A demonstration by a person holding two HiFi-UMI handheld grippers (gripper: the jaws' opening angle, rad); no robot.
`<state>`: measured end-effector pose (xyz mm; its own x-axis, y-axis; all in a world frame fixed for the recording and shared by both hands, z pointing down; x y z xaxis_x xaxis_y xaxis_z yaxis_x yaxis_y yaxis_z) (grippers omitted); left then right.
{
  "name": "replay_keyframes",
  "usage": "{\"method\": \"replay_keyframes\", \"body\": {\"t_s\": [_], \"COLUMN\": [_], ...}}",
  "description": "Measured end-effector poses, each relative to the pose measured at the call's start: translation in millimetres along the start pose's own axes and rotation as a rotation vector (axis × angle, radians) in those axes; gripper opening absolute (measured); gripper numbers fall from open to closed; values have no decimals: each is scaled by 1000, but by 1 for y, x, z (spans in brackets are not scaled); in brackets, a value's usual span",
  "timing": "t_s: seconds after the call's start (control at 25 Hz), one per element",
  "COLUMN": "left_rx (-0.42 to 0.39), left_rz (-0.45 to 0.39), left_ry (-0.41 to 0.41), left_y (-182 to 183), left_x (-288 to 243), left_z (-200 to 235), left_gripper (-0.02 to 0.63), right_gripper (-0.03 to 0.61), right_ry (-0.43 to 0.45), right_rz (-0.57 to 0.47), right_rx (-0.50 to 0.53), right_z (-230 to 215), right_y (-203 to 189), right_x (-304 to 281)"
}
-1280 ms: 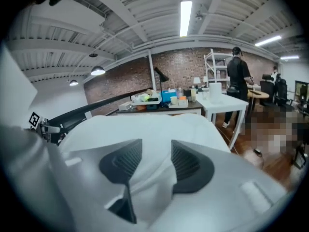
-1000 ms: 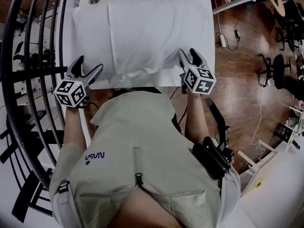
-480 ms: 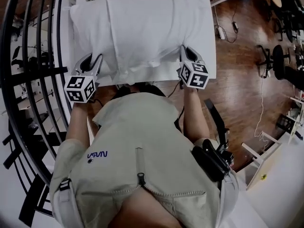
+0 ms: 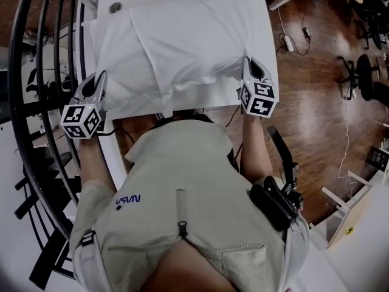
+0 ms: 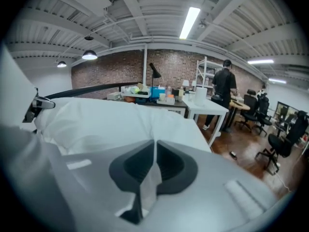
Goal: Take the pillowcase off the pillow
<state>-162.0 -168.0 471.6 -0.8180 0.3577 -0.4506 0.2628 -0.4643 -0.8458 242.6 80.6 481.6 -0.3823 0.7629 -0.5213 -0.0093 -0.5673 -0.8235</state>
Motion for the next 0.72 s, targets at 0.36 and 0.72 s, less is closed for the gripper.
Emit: {"method": "replay_keyframes", "body": {"t_s": [0.36,0.72], "left_rx": [22,145], "left_rz": [-53,137], "left_ry": [35,-60], "left_y": [13,-68], "left_x": [22,-12], "left_z": [32,-3], "left_gripper": [18,45], "right_gripper": [6,14], "right_ry": [-120,111], "right_rz": [-6,217], "right_rx": [50,-162], "right_z": [-44,-48], "right_y": [10,-66], "right_x": [10,-6]}}
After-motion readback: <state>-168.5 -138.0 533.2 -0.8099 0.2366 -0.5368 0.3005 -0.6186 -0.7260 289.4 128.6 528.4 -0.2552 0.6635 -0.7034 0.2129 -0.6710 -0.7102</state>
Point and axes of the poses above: the fingertips, and each gripper's own axes: x backward along the fingers, z to its left, y out of its top, the point moved 5 cm from there along x, backward along the fingers, and after that the axes turned 10 degrees about x, right-handed, at the moved point
